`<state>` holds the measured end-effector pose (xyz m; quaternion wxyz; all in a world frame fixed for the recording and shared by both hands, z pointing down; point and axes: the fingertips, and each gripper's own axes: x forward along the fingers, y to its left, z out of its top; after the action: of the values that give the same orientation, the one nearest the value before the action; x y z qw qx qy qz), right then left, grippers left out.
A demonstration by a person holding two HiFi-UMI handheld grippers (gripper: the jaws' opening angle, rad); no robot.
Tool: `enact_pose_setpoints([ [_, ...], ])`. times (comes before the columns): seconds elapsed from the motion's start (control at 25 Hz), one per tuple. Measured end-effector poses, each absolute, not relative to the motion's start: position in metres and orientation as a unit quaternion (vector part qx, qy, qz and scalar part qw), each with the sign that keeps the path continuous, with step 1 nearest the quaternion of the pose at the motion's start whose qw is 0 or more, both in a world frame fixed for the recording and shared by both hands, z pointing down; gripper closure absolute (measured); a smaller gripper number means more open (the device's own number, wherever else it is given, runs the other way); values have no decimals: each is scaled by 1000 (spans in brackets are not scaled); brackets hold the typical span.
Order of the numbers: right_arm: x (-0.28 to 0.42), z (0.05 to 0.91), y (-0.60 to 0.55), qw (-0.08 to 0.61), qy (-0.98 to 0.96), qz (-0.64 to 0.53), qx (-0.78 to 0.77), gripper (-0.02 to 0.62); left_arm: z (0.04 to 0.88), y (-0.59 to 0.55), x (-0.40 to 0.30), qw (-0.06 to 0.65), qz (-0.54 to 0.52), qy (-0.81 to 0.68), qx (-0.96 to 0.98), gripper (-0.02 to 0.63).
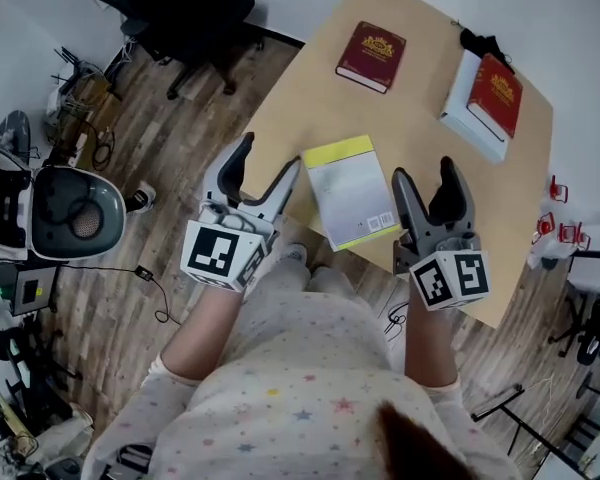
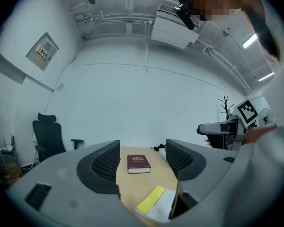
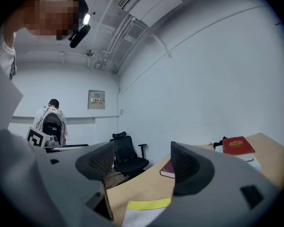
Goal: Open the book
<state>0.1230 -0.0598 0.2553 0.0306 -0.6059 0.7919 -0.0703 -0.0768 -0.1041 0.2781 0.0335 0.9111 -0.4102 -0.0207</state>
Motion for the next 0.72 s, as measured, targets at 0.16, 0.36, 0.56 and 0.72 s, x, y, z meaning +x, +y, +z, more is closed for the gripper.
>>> enact_pose_setpoints([
  [0.16, 119, 254, -73, 35, 779, -64, -622, 257, 280, -124, -80, 31, -19, -395, 918, 330],
  [0.36, 110, 257, -88, 25, 778, -63, -625, 275, 282, -142, -89, 35, -21, -400, 916, 330],
  [0.56, 105, 259, -103, 19, 789, -66, -610, 282, 285, -150, -94, 40, -22, -419, 907, 330],
  [0.72, 102, 258, -110, 17, 803, -65, -592, 288, 284, -150, -97, 43, -23, -441, 896, 330],
])
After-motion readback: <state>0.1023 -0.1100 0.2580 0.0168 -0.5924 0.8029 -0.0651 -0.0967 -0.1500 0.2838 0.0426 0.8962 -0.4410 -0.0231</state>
